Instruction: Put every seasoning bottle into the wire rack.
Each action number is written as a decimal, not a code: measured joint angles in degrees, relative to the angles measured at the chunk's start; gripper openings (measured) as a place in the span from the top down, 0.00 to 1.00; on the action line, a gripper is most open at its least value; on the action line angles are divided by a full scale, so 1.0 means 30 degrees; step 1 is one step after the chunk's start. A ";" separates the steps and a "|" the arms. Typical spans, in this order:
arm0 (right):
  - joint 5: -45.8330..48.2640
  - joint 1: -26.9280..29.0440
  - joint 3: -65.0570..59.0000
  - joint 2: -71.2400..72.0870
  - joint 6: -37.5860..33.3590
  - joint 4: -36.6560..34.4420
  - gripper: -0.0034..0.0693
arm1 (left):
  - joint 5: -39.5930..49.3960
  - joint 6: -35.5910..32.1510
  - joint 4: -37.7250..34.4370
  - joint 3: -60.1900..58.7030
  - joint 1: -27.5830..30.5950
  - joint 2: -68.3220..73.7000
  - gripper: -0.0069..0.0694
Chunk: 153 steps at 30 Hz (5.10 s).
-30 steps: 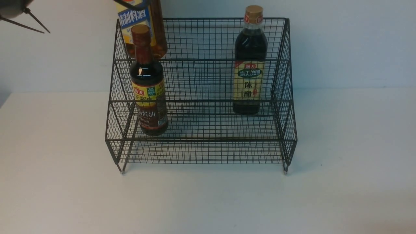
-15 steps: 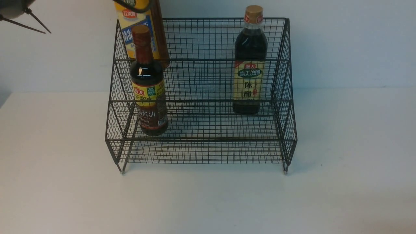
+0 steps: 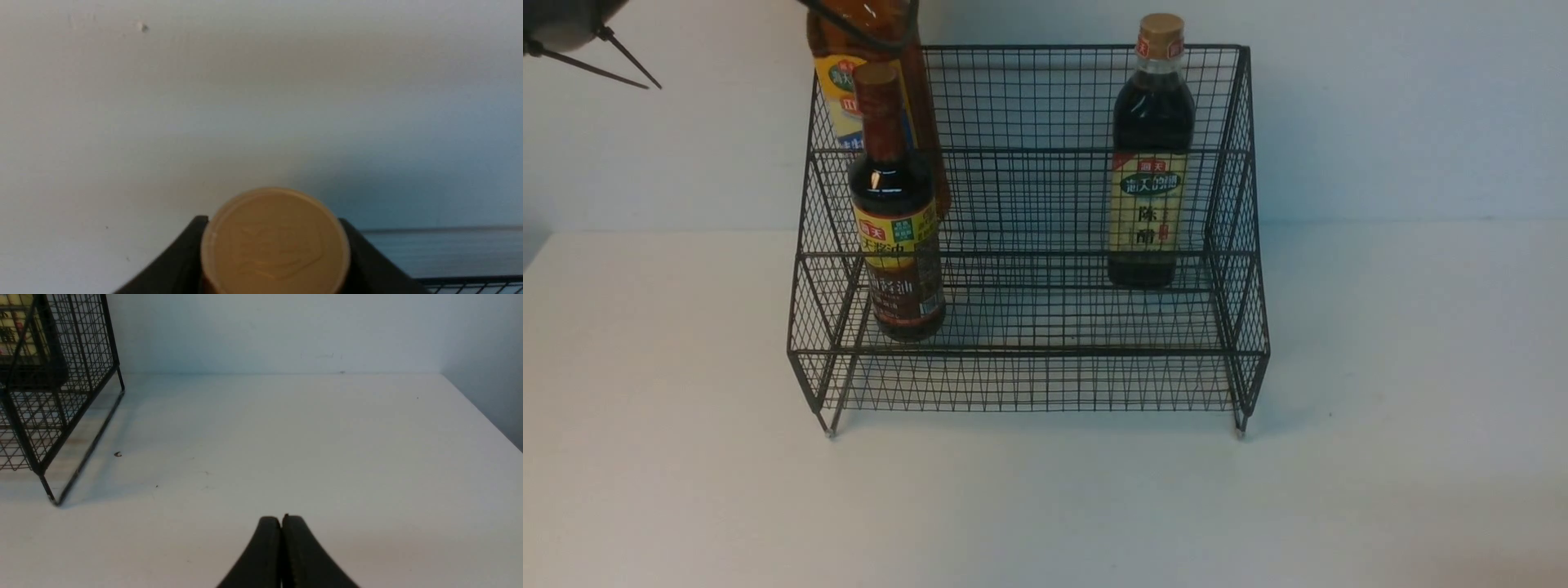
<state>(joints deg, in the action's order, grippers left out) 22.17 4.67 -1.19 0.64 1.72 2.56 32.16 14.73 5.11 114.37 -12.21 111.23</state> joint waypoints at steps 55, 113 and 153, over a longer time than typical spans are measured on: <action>0.0000 0.0000 0.0000 0.0000 0.0000 0.0000 0.97 | 0.0695 -0.0227 -0.1704 0.0371 -0.0014 -0.0079 0.21; 0.0000 0.0000 0.0000 0.0000 0.0000 0.0000 0.97 | 0.4634 -0.4241 0.2003 -1.8897 -0.1725 -2.9457 0.92; 0.0045 0.0000 0.0000 0.0000 0.0000 0.0022 0.97 | -0.3681 -0.4409 -0.0417 -3.8684 0.3605 -3.7274 0.91</action>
<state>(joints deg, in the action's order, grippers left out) 22.30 4.67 -1.19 0.64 1.72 2.63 21.12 1.51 3.86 -1.69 -1.40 -0.59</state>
